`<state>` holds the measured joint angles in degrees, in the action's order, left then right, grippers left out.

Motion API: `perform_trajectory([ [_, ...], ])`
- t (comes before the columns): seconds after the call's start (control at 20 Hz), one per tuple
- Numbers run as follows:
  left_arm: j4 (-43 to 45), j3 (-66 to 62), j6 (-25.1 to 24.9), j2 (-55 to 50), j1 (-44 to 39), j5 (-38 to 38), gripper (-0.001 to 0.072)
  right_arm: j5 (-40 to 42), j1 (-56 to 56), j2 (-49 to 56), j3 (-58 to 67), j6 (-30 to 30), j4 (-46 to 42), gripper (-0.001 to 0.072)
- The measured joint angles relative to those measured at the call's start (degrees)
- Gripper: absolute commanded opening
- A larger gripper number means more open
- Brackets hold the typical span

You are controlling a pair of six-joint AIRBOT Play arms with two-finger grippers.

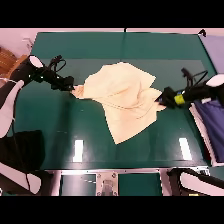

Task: Fold the shirts.

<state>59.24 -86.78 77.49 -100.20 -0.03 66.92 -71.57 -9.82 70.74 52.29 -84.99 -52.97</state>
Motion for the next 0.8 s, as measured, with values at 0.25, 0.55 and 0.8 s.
perform_trajectory([
  [0.25, 0.0, 0.0, -0.7, 0.0, 0.0, 0.2, 0.0023, 9.6, 12.1, -6.0, -20.5, -3.2, 6.6, 0.0435],
  [0.55, 0.1, 0.0, -1.1, 0.0, 0.0, 0.2, 0.0024, 24.8, 29.3, -3.7, -27.2, -5.0, 20.7, 0.0433],
  [0.8, 0.2, 0.0, -1.4, 0.0, 0.0, 0.2, 0.0024, 29.5, 35.2, 1.6, -25.3, -3.9, 24.1, 0.0040],
])
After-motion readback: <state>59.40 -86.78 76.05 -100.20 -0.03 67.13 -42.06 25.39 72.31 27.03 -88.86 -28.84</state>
